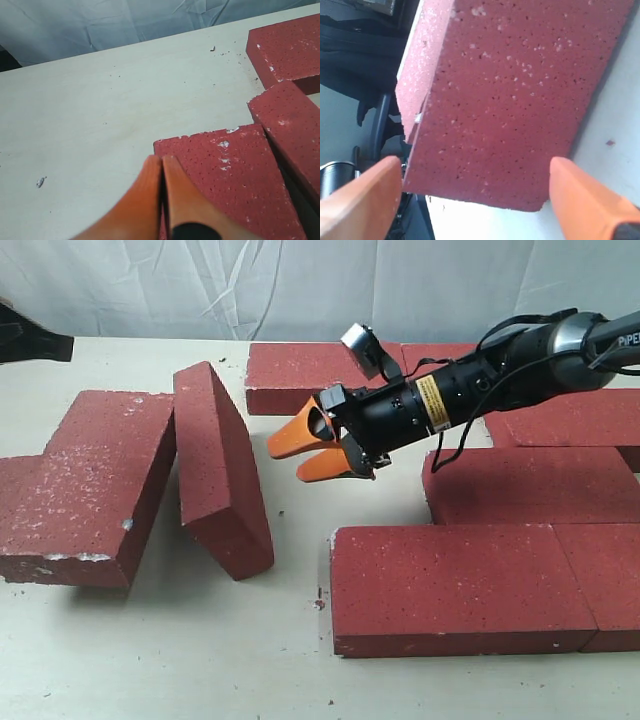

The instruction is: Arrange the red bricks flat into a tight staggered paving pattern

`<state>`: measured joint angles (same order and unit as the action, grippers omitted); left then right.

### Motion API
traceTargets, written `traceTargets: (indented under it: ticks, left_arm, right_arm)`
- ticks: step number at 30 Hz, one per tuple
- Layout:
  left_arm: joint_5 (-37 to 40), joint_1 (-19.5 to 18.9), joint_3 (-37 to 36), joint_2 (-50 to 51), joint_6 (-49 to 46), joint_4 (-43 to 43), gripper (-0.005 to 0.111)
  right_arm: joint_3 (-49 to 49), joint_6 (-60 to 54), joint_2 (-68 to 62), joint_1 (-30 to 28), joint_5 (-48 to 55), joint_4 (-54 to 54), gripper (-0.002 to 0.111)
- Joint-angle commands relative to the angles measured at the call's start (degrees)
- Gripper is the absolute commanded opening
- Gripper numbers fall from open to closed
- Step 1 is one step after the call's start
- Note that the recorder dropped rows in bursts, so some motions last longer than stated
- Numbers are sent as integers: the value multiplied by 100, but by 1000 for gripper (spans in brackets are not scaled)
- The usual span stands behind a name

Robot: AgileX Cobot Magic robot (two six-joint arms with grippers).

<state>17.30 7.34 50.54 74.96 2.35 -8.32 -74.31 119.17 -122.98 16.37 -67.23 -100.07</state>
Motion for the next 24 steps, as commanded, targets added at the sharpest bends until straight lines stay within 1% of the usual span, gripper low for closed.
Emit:
traceTargets:
  ticks: [1,3,4,5,6,8,9,12,14,16,19,20,21,22,23,24]
  left_arm:
    - [-18,21,29,-51,12,149,0]
    - [72,21,29,-51,-54,238,0]
    - [117,21,29,-51,-235,351,0]
    - [178,21,29,-51,-474,514,0]
    - [247,21,29,-38,-715,697,0]
    - [405,21,51,14,-1373,1294,0]
    - [544,21,103,47,-1699,1625,0]
    - [1164,21,357,183,-2616,2552,0]
    - [1582,21,559,301,-3063,2994,0]
    - [1929,21,711,413,-3358,3303,0]
    - [2101,21,791,579,-3593,3601,0]
    - [2110,21,814,681,-3610,3543,0]
    - [2110,21,827,736,-3610,3500,0]
    - [2041,21,827,815,-3599,3328,0]
    - [1998,21,827,826,-3573,3263,0]
    - [1949,21,827,834,-3558,3209,0]
  right_arm:
    - [17,204,236,-360,-274,67,75]
    - [17,204,435,-453,-274,12,67]
    - [17,204,538,-481,-274,12,59]
    - [26,204,627,-493,-274,12,48]
    - [26,204,705,-493,-274,12,36]
    - [26,148,929,-493,-274,12,4]
    - [3,49,1052,-493,-274,12,1]
    - [-120,-584,1434,-353,-274,12,1]
    - [-182,-1041,1677,-184,-274,12,1]
    - [-281,-1149,1878,51,-274,12,1]
    - [-316,-1160,2018,514,-274,12,1]
    - [-316,-1251,1983,922,-37,12,1]
    - [-316,-1378,1932,1087,79,12,1]
    - [-316,-1565,1801,1469,525,12,1]
    - [-316,-1661,1743,1593,829,12,1]
    - [-316,-2058,1656,1838,1800,12,1]
